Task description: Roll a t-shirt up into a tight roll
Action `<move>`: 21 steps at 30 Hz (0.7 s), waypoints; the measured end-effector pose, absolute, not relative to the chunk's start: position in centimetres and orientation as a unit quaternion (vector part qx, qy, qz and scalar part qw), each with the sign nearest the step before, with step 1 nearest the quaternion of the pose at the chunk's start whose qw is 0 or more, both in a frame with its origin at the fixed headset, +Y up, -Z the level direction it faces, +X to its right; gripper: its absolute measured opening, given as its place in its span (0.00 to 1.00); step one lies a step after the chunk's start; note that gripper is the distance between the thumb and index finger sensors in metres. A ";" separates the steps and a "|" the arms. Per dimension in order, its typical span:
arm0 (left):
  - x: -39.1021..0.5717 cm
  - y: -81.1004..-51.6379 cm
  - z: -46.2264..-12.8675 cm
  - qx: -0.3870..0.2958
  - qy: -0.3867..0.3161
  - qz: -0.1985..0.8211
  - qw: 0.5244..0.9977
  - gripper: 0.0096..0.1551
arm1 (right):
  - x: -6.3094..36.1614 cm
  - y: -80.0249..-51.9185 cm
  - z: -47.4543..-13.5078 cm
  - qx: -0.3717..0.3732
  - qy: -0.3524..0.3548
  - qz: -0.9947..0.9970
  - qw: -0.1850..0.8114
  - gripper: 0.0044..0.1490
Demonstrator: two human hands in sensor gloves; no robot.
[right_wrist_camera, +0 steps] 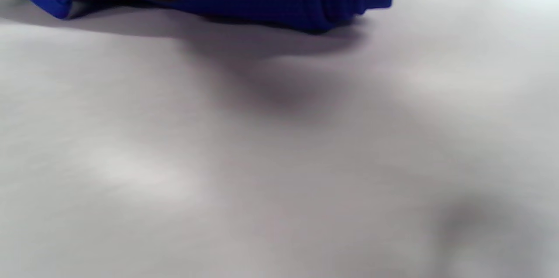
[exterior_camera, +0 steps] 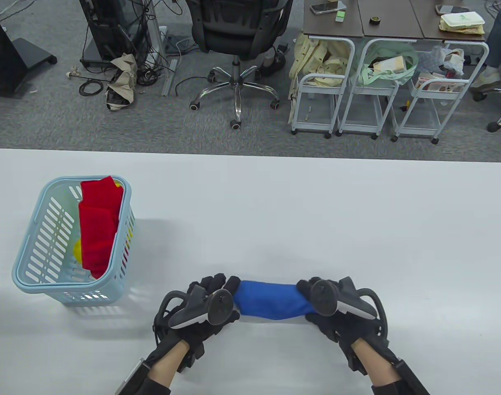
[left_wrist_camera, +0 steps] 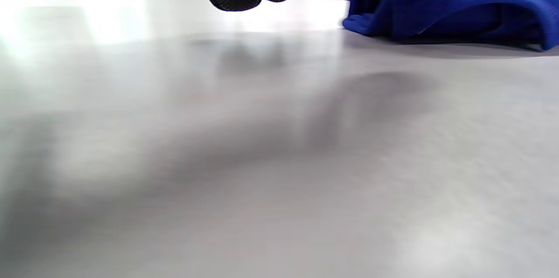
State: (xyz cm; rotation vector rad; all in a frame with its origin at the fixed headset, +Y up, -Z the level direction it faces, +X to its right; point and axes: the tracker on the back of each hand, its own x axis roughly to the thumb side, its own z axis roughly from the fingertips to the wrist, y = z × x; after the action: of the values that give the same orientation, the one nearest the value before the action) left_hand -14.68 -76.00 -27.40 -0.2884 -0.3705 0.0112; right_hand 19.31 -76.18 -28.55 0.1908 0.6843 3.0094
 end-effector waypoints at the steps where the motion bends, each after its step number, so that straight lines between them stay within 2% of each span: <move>1: -15.4 -75.9 -27.5 -0.140 -0.173 0.013 0.975 0.47 | 21.0 -76.2 -29.0 0.009 0.215 0.976 0.034 0.49; 2: -15.8 -75.8 -27.6 -0.138 -0.166 0.015 0.976 0.47 | 21.8 -76.2 -29.1 -0.019 0.208 0.977 0.042 0.49; 3: -16.3 -75.7 -27.8 -0.137 -0.155 0.018 0.978 0.47 | 23.9 -76.3 -29.4 -0.087 0.192 0.976 0.060 0.49; 5: -16.8 -75.6 -28.0 -0.133 -0.144 0.018 0.980 0.47 | 25.9 -76.3 -29.4 -0.144 0.183 0.971 0.061 0.52; 8: -17.0 -75.4 -28.1 -0.131 -0.142 0.020 0.981 0.47 | 27.3 -76.1 -29.3 -0.170 0.189 0.965 0.071 0.57; 11: -16.8 -75.2 -28.0 -0.125 -0.146 0.015 0.981 0.46 | 27.3 -74.8 -28.6 -0.163 0.179 0.966 0.089 0.57; 13: -16.7 -74.9 -27.8 -0.119 -0.147 0.013 0.982 0.45 | 26.8 -73.5 -27.8 -0.137 0.165 0.973 0.081 0.52; 15: -16.7 -74.6 -27.8 -0.113 -0.146 0.016 0.983 0.39 | 26.1 -73.1 -27.4 -0.095 0.176 0.977 0.069 0.47; 18: -16.9 -74.4 -27.6 -0.108 -0.147 0.022 0.983 0.39 | 25.6 -74.8 -28.0 -0.063 0.247 0.965 0.067 0.50; 21: -17.0 -74.3 -27.6 -0.107 -0.149 0.034 0.983 0.40 | 25.0 -76.0 -29.2 -0.077 0.254 0.964 0.020 0.53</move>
State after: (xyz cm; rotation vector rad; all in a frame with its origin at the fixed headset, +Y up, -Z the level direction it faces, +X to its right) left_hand -17.04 -74.26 -27.61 -0.2152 -0.2989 0.0685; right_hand 24.99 -75.98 -29.22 -0.2382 0.7894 2.9906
